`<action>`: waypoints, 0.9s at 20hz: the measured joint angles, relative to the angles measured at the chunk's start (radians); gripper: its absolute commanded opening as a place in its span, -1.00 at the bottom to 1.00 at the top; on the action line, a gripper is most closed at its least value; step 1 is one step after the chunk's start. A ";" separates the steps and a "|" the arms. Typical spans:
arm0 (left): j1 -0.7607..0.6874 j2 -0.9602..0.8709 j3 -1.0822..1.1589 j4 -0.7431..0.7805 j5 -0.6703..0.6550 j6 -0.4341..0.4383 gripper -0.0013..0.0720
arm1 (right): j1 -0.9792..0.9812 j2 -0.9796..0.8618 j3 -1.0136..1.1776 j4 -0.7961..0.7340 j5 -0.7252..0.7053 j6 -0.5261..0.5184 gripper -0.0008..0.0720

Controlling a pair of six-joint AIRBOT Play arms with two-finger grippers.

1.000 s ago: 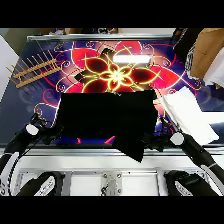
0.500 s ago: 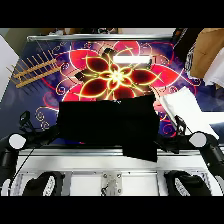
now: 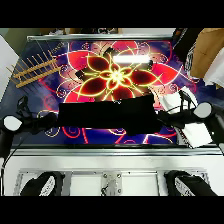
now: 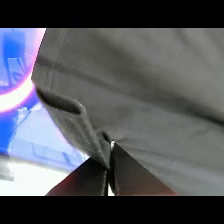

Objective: Fold the clothes and pants, and hang the long-sleeved shirts on hangers.

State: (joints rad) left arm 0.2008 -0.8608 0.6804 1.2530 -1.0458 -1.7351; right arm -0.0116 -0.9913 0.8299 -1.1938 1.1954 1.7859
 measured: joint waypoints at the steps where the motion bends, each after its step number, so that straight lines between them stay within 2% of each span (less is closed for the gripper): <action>1: -0.007 -0.053 0.036 0.000 0.007 0.007 -0.95 | 0.000 -0.049 0.045 -0.001 -0.014 -0.006 -0.95; 8: -0.056 -0.409 0.272 0.001 0.077 0.032 -0.95 | 0.000 -0.348 0.296 -0.008 -0.134 -0.032 -0.95; 14: -0.063 -0.623 0.424 -0.012 0.096 0.035 -0.95 | 0.003 -0.493 0.357 0.000 -0.278 -0.051 -0.93; 16: -0.063 -0.667 0.452 -0.015 0.097 0.035 -0.94 | 0.006 -0.521 0.361 0.032 -0.319 -0.095 -0.84; 17: -0.063 -0.684 0.466 -0.016 0.097 0.035 -0.78 | 0.006 -0.532 0.363 0.063 -0.339 -0.124 -0.30; 18: -0.063 -0.696 0.477 -0.015 0.098 0.036 0.15 | 0.007 -0.541 0.364 0.093 -0.358 -0.153 0.26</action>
State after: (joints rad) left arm 0.1375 -1.5570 1.1576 1.2377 -0.9474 -1.6993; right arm -0.0048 -1.5318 1.1938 -1.1007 0.8371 1.6329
